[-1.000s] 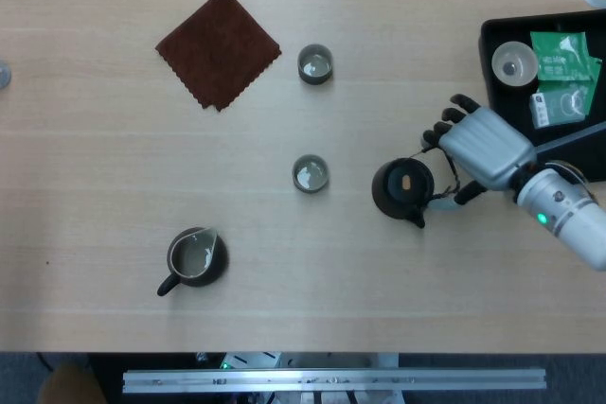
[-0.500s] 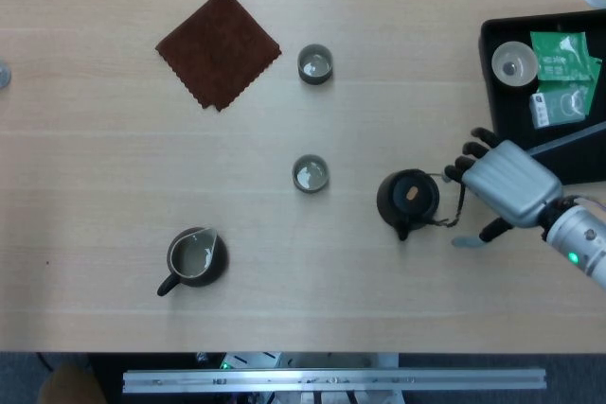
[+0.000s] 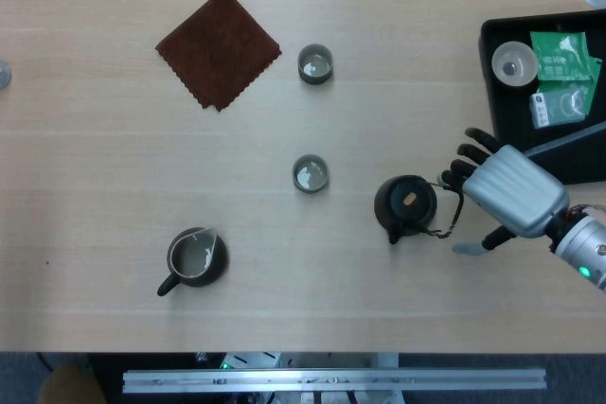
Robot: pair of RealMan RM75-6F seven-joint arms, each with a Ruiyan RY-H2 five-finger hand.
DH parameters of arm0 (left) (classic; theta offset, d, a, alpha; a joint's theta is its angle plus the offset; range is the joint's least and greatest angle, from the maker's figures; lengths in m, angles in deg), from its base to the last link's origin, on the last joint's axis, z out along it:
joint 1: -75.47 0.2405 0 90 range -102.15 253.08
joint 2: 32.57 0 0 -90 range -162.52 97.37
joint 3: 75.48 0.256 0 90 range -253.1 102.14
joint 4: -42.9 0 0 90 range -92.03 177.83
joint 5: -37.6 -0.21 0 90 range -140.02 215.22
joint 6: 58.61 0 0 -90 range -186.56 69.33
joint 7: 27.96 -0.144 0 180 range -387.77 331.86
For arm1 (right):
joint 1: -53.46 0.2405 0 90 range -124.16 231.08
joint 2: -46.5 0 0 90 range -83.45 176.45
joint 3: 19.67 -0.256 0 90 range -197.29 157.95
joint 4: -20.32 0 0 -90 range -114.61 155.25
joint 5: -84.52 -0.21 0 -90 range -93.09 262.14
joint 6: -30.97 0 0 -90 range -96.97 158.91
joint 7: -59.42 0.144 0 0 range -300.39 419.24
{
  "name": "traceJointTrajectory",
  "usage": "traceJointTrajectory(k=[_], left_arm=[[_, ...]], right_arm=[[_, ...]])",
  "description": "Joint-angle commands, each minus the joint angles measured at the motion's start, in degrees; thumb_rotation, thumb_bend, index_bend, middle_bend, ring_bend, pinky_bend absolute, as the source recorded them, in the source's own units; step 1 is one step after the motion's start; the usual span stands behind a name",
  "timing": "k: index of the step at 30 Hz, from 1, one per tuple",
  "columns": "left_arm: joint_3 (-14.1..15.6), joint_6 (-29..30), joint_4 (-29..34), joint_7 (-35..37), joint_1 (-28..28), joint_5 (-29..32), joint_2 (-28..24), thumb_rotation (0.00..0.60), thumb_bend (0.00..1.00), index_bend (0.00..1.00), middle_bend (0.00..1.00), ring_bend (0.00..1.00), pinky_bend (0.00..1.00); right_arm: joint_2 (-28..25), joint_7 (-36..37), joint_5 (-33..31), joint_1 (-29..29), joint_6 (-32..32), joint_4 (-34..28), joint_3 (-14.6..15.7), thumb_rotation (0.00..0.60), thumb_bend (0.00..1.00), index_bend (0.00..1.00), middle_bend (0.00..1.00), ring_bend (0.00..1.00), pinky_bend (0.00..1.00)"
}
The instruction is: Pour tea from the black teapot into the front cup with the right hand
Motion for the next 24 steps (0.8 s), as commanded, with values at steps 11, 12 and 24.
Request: traceJointTrajectory(k=[11, 12, 24], left_arm=[[0.0, -0.1, 0.3, 0.1, 0.0, 0.0, -0.1, 0.600, 0.39, 0.22, 0.23, 0.18, 0.15], [0.0, -0.1, 0.3, 0.0, 0.0, 0.0, -0.1, 0.600, 0.39, 0.22, 0.23, 0.18, 0.15], [0.2, 0.1, 0.5, 0.3, 0.2, -0.3, -0.4, 0.600, 0.39, 0.22, 0.23, 0.18, 0.15]], right_arm=[[3.5, -3.6, 3.6, -1.9, -2.7, 7.4, -1.0, 0.407, 0.00, 0.26, 0.29, 0.12, 0.13], [3.6, -3.6, 3.6, -1.9, -2.6, 7.5, -1.1, 0.409, 0.00, 0.26, 0.29, 0.12, 0.13], [7.0, -6.9, 3.8, -1.2, -0.4, 9.2, -2.2, 0.410, 0.00, 0.26, 0.29, 0.12, 0.13]])
